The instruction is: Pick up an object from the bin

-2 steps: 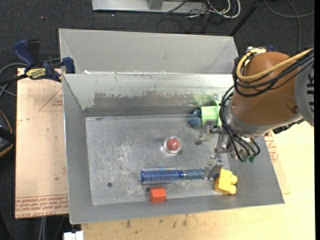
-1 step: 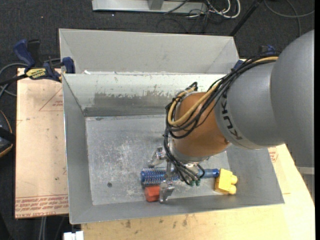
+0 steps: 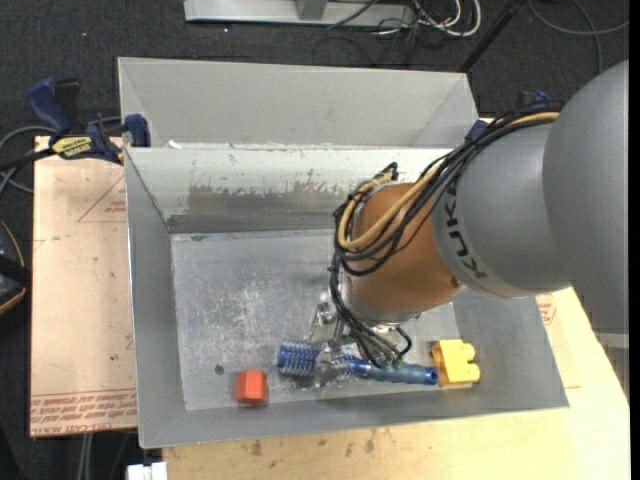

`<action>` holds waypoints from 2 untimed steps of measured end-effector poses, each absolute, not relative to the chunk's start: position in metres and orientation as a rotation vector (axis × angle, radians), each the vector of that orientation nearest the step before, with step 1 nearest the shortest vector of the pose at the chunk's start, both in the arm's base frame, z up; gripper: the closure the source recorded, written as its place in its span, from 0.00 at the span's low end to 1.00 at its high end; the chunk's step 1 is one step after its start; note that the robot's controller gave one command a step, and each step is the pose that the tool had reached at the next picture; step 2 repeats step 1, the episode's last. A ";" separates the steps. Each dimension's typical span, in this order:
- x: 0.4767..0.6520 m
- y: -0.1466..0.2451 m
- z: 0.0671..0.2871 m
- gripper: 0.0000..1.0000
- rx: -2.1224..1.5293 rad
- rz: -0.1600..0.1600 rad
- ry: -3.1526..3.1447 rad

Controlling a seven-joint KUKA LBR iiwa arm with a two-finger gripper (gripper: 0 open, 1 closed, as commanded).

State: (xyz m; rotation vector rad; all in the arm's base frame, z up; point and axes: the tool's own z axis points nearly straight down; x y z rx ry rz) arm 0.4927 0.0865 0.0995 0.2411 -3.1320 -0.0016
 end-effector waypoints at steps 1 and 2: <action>0.502 0.087 0.213 1.00 0.233 -0.003 -3.143; 0.502 0.087 0.213 1.00 0.233 -0.003 -3.143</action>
Offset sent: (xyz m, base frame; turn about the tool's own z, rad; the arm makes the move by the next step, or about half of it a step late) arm 0.0078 -0.0010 0.1097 0.0050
